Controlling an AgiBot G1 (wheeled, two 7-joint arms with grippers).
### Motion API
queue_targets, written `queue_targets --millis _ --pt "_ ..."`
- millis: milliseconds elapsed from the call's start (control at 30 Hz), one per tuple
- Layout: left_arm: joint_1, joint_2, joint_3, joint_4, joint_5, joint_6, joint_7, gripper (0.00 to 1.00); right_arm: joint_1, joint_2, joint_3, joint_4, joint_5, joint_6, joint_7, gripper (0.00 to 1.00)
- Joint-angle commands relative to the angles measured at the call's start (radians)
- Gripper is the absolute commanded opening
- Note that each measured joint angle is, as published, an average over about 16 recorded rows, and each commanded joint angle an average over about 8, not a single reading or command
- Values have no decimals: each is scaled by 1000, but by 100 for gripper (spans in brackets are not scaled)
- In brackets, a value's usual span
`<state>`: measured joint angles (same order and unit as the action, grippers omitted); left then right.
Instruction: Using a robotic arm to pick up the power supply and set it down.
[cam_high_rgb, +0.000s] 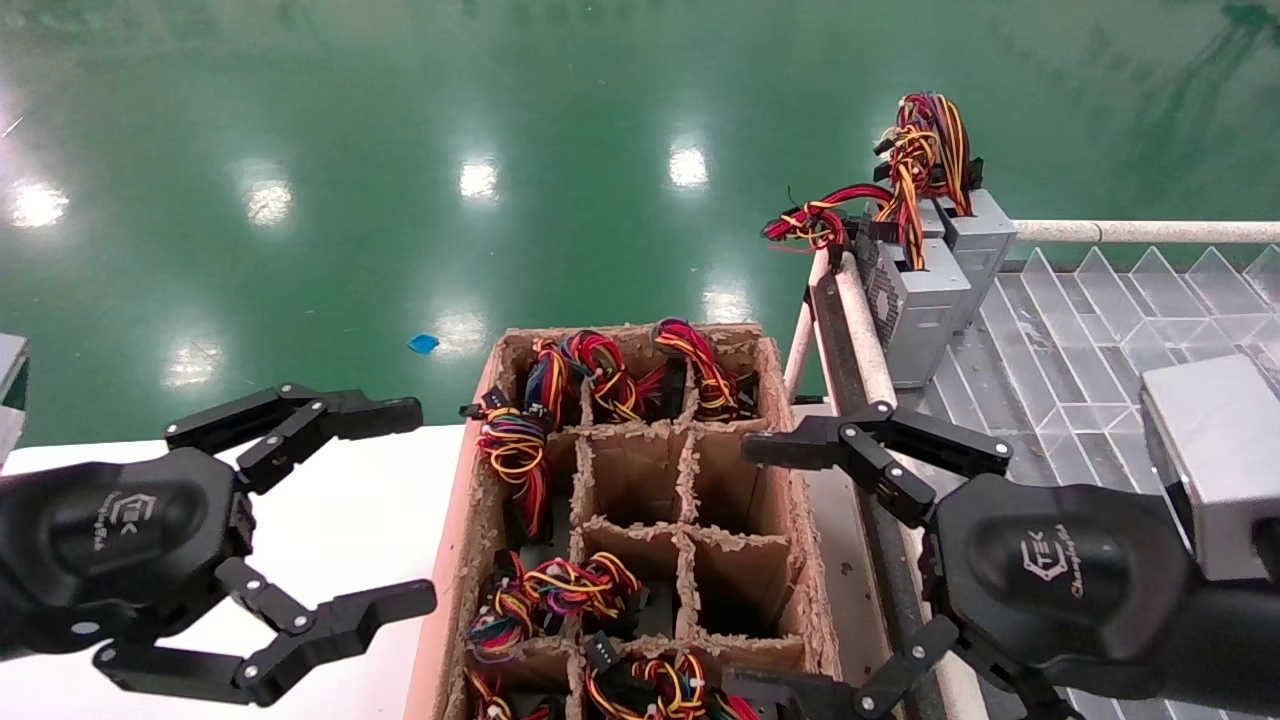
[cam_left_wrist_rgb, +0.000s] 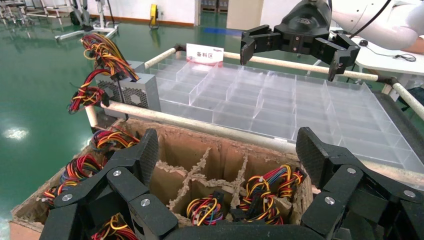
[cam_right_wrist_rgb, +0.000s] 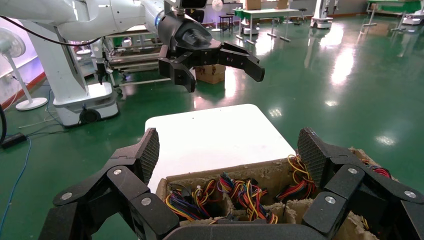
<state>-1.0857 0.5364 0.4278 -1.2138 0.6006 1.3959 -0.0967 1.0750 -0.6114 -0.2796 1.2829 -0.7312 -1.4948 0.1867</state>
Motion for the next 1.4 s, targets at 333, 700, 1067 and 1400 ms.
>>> queue_targets --millis 333,700,1067,1400 --pt "0 0 0 0 0 0 0 100 0 0 0 0 0 0 0 100" --pt "0 0 0 0 0 0 0 100 0 0 0 0 0 0 0 100" --pt "0 0 0 0 0 0 0 100 0 0 0 0 0 0 0 100" --pt "0 0 0 0 0 0 0 100 0 0 0 0 0 0 0 100"
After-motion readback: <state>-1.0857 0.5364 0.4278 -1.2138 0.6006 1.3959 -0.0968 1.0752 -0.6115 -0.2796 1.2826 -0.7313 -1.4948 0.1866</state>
